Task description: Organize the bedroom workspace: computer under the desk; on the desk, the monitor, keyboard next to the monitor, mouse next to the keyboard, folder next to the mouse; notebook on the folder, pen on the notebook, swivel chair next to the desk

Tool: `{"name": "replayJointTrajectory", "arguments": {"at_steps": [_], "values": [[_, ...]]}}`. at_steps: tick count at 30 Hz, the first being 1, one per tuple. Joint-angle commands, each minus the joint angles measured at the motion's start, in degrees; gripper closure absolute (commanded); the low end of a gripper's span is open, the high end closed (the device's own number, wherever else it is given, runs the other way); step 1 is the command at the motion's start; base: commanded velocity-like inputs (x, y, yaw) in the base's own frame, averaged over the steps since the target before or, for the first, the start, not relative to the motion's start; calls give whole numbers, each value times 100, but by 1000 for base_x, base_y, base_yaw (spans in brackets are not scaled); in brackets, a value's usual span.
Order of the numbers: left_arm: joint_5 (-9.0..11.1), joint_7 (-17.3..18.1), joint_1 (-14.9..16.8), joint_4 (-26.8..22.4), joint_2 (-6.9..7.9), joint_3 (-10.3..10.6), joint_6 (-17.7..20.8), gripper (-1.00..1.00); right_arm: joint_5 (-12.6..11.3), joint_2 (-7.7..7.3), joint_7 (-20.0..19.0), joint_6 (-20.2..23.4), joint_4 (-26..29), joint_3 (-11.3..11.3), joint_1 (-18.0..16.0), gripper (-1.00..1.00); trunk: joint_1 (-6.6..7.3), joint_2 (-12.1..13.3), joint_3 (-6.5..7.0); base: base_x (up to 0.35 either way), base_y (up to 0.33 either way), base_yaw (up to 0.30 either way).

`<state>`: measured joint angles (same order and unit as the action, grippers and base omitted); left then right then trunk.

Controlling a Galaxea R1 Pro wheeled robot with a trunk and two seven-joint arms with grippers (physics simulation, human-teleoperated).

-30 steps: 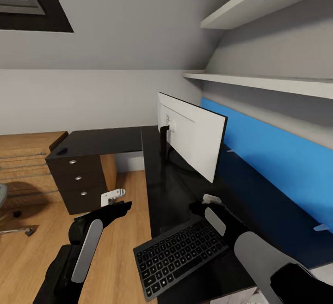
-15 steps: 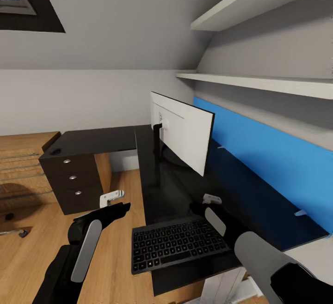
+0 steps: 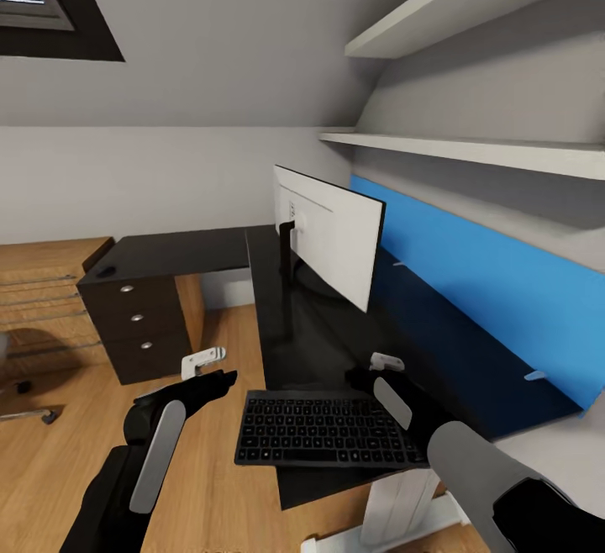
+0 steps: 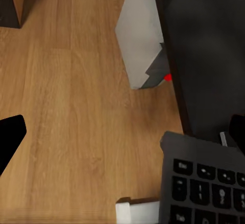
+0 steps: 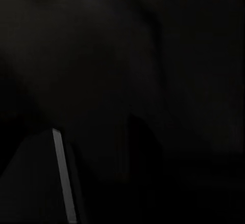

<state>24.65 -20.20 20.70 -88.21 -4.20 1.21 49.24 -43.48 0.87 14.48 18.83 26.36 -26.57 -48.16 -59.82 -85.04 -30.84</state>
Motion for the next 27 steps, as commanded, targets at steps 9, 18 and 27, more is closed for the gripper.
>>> {"name": "replayJointTrajectory", "arguments": {"at_steps": [9,18,27], "values": [[73,-46,5,56,-2,2,14,-100,-94,-8,64,41,-26,-50,-1,-100,0,-3,-8,-129,0,0],[74,-62,5,67,-2,2,10,-100,-91,-8,64,33,-26,-50,-1,-100,0,-3,-8,-7,0,0],[75,-62,5,67,-2,2,7,-100,-74,-8,52,-149,-14,-64,-1,-100,0,-3,-8,0,0,0]]}}
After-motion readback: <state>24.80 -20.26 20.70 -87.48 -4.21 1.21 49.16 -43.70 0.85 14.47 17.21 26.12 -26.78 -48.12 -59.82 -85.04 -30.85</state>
